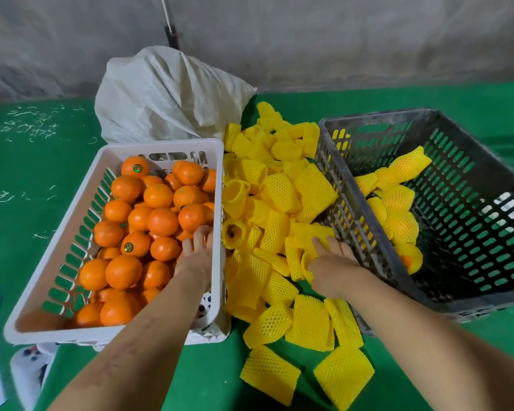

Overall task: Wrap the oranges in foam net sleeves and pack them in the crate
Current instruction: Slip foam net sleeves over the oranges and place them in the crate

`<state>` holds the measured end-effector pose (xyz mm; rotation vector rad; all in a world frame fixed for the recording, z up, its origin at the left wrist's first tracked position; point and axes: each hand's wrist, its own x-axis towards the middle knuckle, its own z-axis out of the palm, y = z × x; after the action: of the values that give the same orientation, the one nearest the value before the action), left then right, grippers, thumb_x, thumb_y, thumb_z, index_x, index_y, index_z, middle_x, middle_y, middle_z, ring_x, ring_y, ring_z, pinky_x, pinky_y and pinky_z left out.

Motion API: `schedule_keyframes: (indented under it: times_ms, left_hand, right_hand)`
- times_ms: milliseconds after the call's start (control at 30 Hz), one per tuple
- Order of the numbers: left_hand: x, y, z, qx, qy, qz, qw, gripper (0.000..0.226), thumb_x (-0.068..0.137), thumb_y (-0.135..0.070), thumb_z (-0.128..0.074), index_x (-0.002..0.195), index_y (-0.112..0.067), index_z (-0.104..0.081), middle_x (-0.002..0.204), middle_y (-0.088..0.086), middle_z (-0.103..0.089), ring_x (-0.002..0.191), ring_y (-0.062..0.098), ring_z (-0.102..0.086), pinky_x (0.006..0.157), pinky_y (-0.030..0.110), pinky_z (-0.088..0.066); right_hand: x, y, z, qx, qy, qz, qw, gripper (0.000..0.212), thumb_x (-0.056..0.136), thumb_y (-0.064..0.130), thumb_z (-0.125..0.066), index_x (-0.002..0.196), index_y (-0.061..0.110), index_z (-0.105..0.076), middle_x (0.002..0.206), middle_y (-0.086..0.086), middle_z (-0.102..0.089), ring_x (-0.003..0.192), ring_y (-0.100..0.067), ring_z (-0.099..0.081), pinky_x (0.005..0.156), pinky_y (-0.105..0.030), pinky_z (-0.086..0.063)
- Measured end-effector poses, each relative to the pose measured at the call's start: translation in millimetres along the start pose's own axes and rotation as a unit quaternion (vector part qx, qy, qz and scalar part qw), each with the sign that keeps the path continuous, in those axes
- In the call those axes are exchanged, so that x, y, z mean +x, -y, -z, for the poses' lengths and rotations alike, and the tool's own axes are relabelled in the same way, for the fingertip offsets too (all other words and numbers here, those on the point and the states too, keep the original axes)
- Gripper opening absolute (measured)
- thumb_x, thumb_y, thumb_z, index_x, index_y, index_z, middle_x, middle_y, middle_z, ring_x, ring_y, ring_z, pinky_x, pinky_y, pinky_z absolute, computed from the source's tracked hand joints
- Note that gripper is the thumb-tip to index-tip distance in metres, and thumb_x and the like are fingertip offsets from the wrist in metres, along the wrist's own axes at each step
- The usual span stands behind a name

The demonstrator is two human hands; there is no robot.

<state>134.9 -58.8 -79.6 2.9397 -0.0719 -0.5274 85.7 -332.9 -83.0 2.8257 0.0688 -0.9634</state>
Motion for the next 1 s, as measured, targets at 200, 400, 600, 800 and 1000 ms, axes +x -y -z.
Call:
schedule_keyframes:
  times_ms: [200, 400, 600, 800, 1000]
  left_hand:
    - [10.9, 8.5, -1.6, 0.080, -0.079, -0.005, 0.994, 0.096, 0.091, -0.019, -0.074, 0.161, -0.022, -0.007, 0.143, 0.013, -0.026, 0.125, 0.030, -0.048, 0.096, 0.036, -0.050]
    - [13.3, 5.6, 1.3, 0.086, -0.090, -0.021, 0.992, 0.081, 0.090, -0.011, -0.076, 0.153, -0.024, -0.028, 0.137, 0.012, -0.026, 0.109, 0.029, -0.058, 0.079, 0.033, -0.061]
    - [17.6, 12.5, -0.5, 0.190, -0.134, -0.058, 0.971, 0.063, 0.093, -0.020, -0.074, 0.147, -0.023, -0.041, 0.133, 0.008, -0.039, 0.115, 0.028, -0.051, 0.083, 0.031, -0.053]
    - [13.1, 13.4, 0.7, 0.159, -0.133, -0.033, 0.978, 0.055, 0.093, -0.024, -0.074, 0.136, -0.023, -0.041, 0.133, 0.010, -0.041, 0.117, 0.030, -0.050, 0.094, 0.036, -0.051]
    - [-9.4, 29.8, 29.4, -0.258, -0.165, 0.040, 0.951, 0.058, 0.083, -0.042, -0.085, 0.114, -0.017, -0.042, 0.089, 0.003, -0.059, 0.085, 0.031, -0.062, 0.059, 0.037, -0.051]
  right_hand:
    - [-7.2, 6.4, -1.2, 0.201, -0.142, 0.006, 0.969, 0.033, 0.103, 0.028, -0.049, 0.133, 0.018, -0.060, 0.144, -0.003, -0.050, 0.131, -0.029, -0.041, 0.109, -0.044, -0.036]
    - [-22.2, 22.7, 10.6, 0.537, -0.301, 0.029, 0.788, 0.016, 0.099, 0.015, -0.063, 0.110, 0.021, -0.072, 0.093, 0.008, -0.066, 0.076, -0.002, -0.061, 0.065, -0.015, -0.048]
    - [-38.5, 44.3, 26.3, 0.689, -0.277, 0.044, 0.668, 0.030, 0.094, 0.011, -0.068, 0.117, 0.028, -0.061, 0.109, 0.000, -0.063, 0.082, -0.014, -0.063, 0.065, -0.029, -0.054]
    - [-44.8, 48.9, 18.7, 0.744, -0.240, -0.001, 0.624, 0.018, 0.097, 0.017, -0.063, 0.112, 0.022, -0.070, 0.108, -0.004, -0.070, 0.093, -0.023, -0.065, 0.075, -0.039, -0.056]
    - [-40.8, 52.0, 24.2, 0.831, -0.206, -0.036, 0.516, 0.024, 0.096, 0.018, -0.064, 0.119, 0.020, -0.062, 0.104, -0.011, -0.070, 0.072, -0.021, -0.053, 0.057, -0.032, -0.046]
